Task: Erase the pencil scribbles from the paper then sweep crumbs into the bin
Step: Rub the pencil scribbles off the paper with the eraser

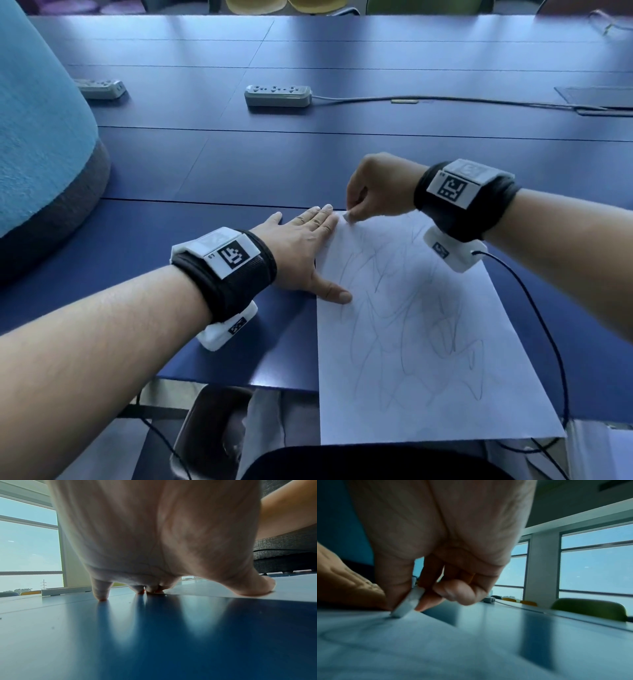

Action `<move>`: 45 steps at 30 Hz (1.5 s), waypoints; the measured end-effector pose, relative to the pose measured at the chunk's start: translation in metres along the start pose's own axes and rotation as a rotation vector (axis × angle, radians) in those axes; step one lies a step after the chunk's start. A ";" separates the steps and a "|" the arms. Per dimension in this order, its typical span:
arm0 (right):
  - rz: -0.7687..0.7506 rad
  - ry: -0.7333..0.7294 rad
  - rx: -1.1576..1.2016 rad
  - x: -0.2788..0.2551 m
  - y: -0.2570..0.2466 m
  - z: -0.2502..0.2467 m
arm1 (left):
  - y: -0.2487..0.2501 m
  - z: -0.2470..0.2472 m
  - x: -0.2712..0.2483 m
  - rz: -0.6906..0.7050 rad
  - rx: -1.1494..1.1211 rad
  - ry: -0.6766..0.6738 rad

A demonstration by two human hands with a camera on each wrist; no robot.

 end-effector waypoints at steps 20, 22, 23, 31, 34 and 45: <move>0.092 -0.231 0.153 -0.008 0.018 -0.005 | 0.001 -0.002 0.000 -0.010 0.008 -0.026; 0.082 -0.331 0.141 -0.011 0.015 -0.005 | 0.001 -0.002 0.000 -0.011 0.011 -0.028; 0.096 -0.288 0.146 -0.010 0.018 -0.005 | 0.001 -0.002 0.000 -0.010 0.013 -0.029; 0.099 -0.324 0.136 -0.010 0.019 -0.005 | 0.001 -0.003 -0.001 -0.008 0.010 -0.033; 0.143 -0.149 0.164 -0.004 0.029 -0.008 | 0.001 -0.003 0.000 -0.014 0.009 -0.029; 0.110 -0.087 0.214 -0.014 0.026 0.000 | 0.016 -0.017 0.003 -0.031 0.122 -0.092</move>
Point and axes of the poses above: each hand's wrist, its own x-axis towards the middle knuckle, its own z-axis out of the palm, y = z × x, the point moved 2 cm from there along x, towards the middle knuckle, and after that the axes turned 5 degrees about y, right-handed, at the moved point
